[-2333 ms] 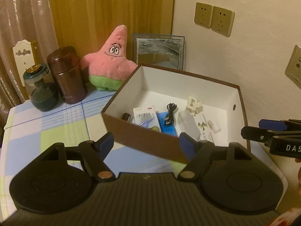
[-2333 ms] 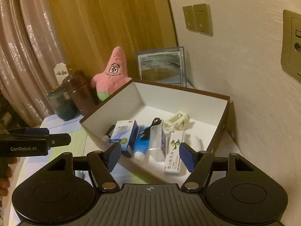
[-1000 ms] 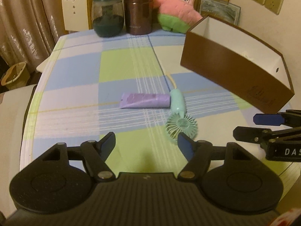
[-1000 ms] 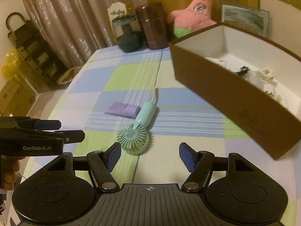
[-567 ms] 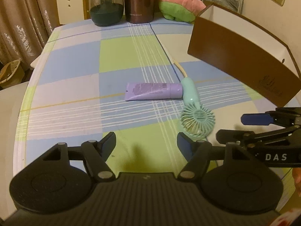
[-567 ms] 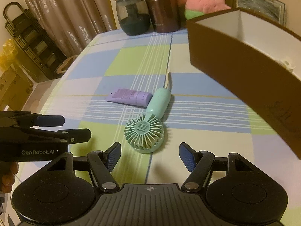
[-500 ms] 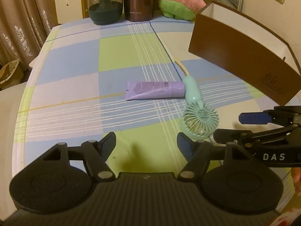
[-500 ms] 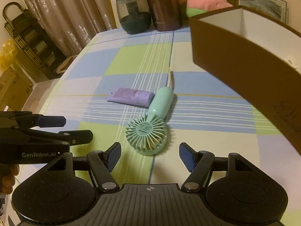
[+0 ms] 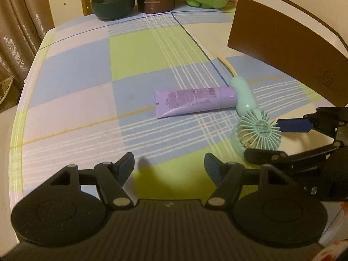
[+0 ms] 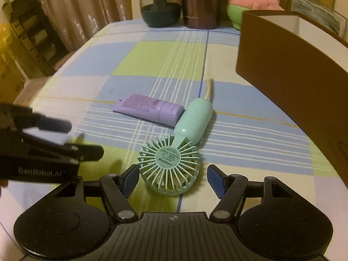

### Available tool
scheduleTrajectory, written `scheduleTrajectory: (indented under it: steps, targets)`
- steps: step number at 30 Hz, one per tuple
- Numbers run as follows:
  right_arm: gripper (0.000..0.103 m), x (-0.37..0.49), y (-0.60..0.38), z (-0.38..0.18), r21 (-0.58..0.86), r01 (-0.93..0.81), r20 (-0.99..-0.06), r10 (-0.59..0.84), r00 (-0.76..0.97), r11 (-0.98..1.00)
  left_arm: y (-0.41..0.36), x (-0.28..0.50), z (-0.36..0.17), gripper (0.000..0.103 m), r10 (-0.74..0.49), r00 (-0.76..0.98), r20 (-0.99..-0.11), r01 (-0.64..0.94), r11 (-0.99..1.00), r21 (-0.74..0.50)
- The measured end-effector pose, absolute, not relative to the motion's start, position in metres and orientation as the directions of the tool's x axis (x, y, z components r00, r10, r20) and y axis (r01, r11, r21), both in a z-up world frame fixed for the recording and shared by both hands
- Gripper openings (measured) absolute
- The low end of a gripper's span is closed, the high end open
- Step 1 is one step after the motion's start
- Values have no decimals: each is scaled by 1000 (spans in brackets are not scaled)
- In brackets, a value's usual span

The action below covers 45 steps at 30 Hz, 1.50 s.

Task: Organize rigid objects
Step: 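Grasp the purple bottle with left tool while right tool grasps the mint fan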

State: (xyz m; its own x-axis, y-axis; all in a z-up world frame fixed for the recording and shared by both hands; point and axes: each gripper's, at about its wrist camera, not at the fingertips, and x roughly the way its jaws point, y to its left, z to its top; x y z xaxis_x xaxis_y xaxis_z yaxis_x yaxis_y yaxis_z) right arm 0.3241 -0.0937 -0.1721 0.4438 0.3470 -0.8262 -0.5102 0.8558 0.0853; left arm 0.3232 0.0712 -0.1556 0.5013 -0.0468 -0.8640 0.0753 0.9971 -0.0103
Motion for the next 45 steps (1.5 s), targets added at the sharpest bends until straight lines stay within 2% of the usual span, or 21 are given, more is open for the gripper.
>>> scheduleTrajectory:
  steps: [4,5,10,14,18,29,30,32,34,37,45]
  targets:
    - [66,323,-92,-175,62,-538,-817,352,457,841,71,331,-157,69,-68,508,-859,108,994,-15]
    - [60,323,-93,-175,62,-545,-815,357,456,836,71,334,-157,69,-74,510,-857,118,993,-15]
    - [58,323,-106,-169,98,-538,-800,387,458,838,63,346,-158,69,-90,528,-844,196,980,19]
    - [58,318,-111,-164,10,-551,-791,344,506,835,56,360,-158,69,-105,547,-831,266,962,53]
    - [58,326,-129,-165,7,-483,-793,300,531,875,50,372,-161,69,-126,548,-827,319,945,68]
    - [60,337,-172,-161,144,-376,-817,324,477,915,33,403,-179,69,-170,527,-833,477,870,124]
    - [62,336,-172,-160,138,-376,-816,320,481,916,32,405,-181,68,-170,515,-840,479,870,118]
    - [66,336,-168,-159,121,-372,-814,306,494,920,30,409,-180,53,-195,494,-848,474,878,74]
    - [68,338,-167,-157,123,-367,-808,307,502,922,27,410,-180,50,-195,468,-862,449,893,42]
    - [69,341,-167,-155,124,-362,-801,309,513,924,23,408,-178,39,-199,453,-869,383,924,-12]
    - [70,361,-156,-157,97,-377,-794,300,529,921,17,407,-174,34,-151,472,-869,251,968,-32]
